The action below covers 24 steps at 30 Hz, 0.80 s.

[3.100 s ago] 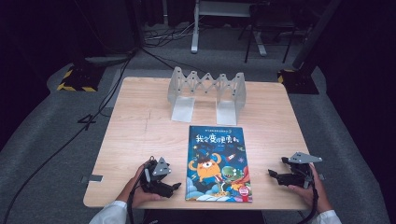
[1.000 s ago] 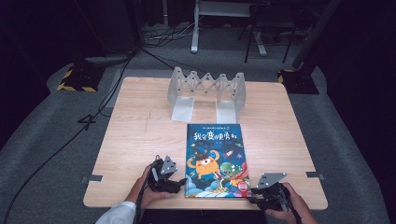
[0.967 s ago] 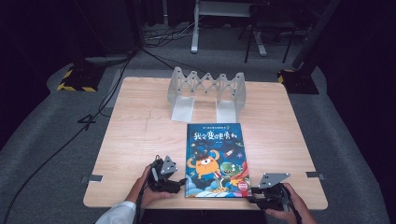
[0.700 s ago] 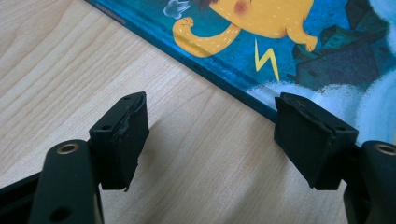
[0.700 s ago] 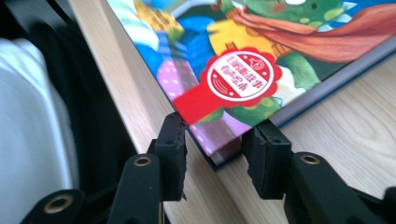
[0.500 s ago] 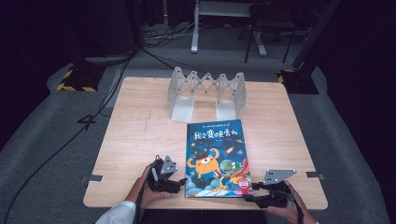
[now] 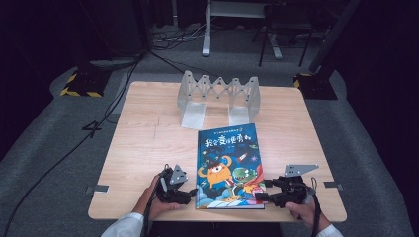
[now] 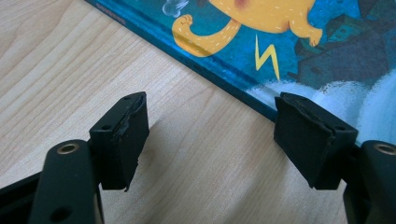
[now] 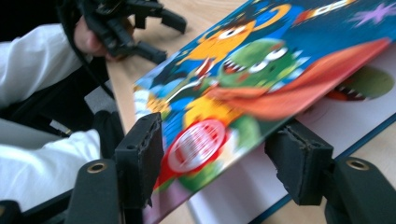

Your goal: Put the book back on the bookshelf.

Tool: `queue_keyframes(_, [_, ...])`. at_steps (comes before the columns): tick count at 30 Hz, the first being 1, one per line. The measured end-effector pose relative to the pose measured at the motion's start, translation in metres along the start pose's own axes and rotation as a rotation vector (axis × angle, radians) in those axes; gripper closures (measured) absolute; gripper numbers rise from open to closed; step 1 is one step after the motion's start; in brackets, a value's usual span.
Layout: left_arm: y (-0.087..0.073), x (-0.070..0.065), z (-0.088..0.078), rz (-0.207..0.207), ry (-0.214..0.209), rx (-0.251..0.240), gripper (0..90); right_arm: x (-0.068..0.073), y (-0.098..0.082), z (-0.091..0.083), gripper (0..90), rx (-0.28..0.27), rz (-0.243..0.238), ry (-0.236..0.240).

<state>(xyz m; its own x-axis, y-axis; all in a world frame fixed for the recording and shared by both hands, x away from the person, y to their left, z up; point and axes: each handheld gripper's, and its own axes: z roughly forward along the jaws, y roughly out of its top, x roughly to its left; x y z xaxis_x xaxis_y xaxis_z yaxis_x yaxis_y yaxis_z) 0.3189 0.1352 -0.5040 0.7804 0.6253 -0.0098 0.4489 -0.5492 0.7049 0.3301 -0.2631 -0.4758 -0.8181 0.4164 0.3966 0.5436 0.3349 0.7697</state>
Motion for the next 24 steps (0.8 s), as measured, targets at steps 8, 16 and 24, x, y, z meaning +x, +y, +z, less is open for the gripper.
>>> queue_keyframes(8, [0.000, 0.000, 0.000, 0.000, 0.002, 0.002, 26.0, -0.015, 0.015, 0.010, 56.3, -0.061, 0.003, 0.093])
queue_keyframes(16, [0.003, 0.000, 0.001, -0.010, 0.011, 0.026, 21.8, 0.000, 0.006, 0.001, 56.4, -0.095, -0.066, 0.068])
queue_keyframes(24, [0.023, -0.006, 0.015, -0.035, -0.127, 0.024, 22.9, 0.007, -0.002, -0.019, 56.7, -0.158, -0.123, -0.026])
